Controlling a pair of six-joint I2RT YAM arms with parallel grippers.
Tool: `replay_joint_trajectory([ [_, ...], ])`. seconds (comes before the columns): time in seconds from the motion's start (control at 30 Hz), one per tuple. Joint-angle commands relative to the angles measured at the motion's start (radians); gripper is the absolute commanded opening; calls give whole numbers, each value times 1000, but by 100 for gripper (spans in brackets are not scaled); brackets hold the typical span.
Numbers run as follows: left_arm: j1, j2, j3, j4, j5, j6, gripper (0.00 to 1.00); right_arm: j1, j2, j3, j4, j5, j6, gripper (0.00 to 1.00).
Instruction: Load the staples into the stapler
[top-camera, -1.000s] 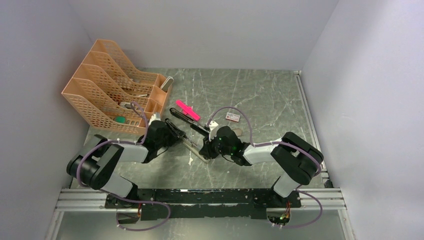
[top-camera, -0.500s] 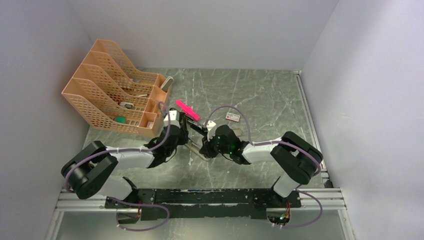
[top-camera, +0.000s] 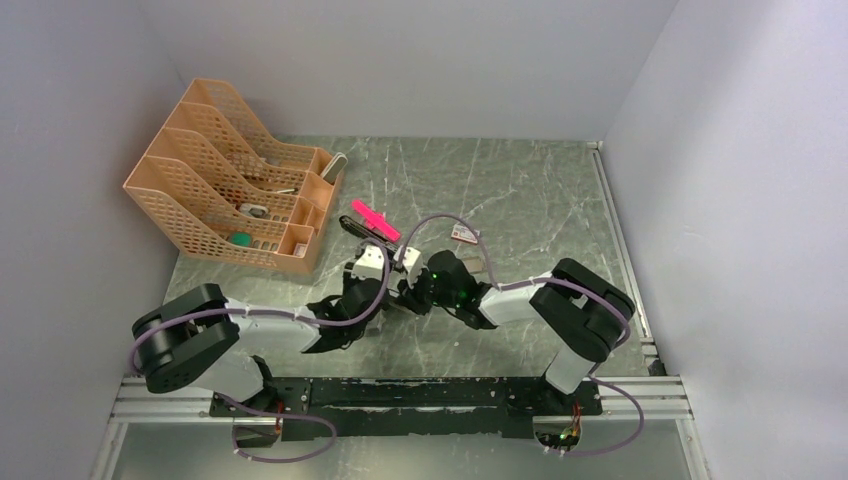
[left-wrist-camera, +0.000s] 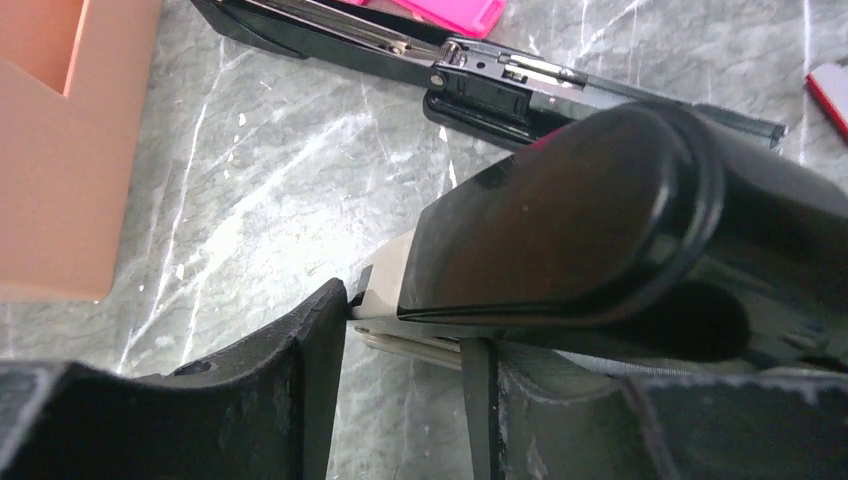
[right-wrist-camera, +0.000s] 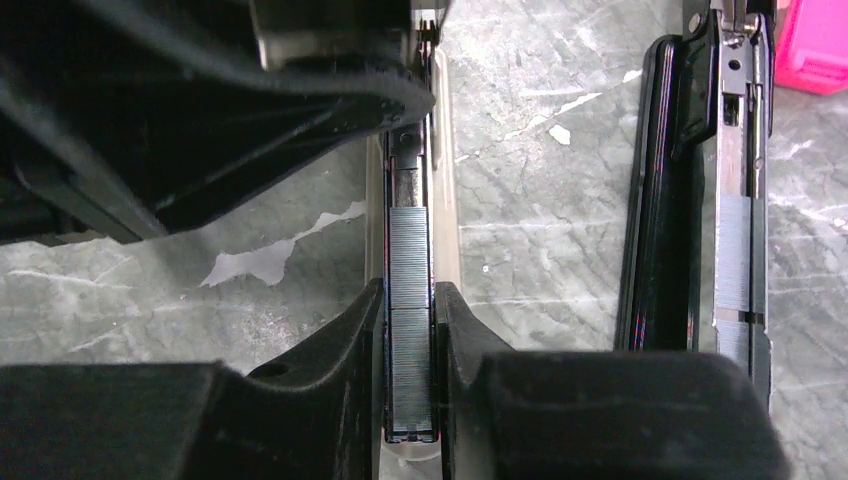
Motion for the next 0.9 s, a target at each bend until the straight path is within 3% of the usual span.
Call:
replay_joint_trajectory([
  [0.0, -70, 29, 23, -51, 22, -21, 48, 2, 51, -16, 45, 16, -50, 2],
  [0.4, -88, -8, -7, -46, 96, -33, 63, -17, 59, -41, 98, -6, -32, 9],
  [0.87, -88, -12, -32, -42, 125, -59, 66, -28, 32, -81, 135, -49, -55, 35],
])
